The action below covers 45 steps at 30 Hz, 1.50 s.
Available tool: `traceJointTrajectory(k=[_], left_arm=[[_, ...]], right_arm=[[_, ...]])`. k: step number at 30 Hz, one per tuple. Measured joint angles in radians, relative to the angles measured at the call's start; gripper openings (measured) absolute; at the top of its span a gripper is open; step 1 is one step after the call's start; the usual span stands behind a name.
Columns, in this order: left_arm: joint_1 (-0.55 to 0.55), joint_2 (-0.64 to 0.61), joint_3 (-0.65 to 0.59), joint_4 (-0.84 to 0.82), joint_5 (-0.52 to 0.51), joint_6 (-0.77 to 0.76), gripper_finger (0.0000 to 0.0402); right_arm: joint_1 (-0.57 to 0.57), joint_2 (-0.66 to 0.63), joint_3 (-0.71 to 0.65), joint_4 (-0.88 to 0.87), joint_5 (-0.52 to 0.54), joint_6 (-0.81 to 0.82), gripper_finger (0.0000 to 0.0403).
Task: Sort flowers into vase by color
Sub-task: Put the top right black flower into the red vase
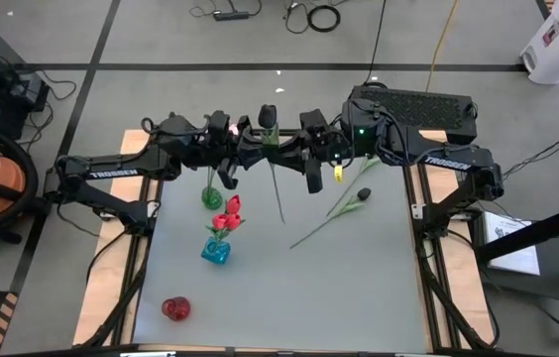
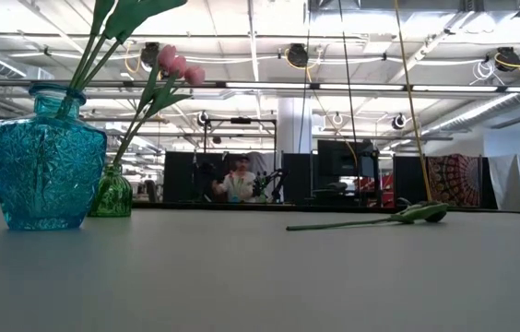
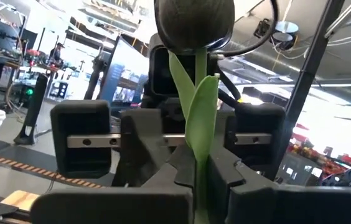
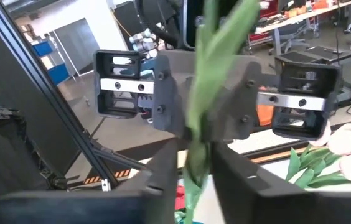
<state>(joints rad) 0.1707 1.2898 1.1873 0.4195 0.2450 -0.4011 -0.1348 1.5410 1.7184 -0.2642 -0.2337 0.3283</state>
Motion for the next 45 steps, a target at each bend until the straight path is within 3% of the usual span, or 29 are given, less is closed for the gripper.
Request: traceJointTrajectory(k=[6, 11, 20, 32, 38, 45], left_arm=[[0.001, -0.065, 0.000, -0.132, -0.004, 0.081, 0.0011], [0.001, -0.147, 0.000, -0.244, -0.037, 0.154, 0.0011], [0.027, -0.302, 0.000, -0.289, -0.127, 0.252, 0.0011], [0.049, -0.567, 0.000, -0.676, -0.251, 0.336, 0.0011], [0.048, -0.690, -0.001, -0.866, -0.239, 0.319, 0.0011], [0.048, -0.787, -0.002, -1.063, -0.042, 0.236, 0.0011]], right_arm=[[0.000, -0.008, 0.000, -0.002, 0.006, 0.000, 0.0159], [-0.006, -0.019, 0.000, -0.002, 0.005, 0.000, 0.0193], [-0.015, -0.019, 0.000, -0.013, 0.005, 0.000, 0.0198], [-0.016, -0.019, 0.000, -0.029, 0.051, 0.000, 0.0198], [-0.017, -0.019, 0.000, -0.074, 0.095, 0.000, 0.0198], [-0.017, -0.019, 0.000, -0.093, 0.190, 0.000, 0.0199]])
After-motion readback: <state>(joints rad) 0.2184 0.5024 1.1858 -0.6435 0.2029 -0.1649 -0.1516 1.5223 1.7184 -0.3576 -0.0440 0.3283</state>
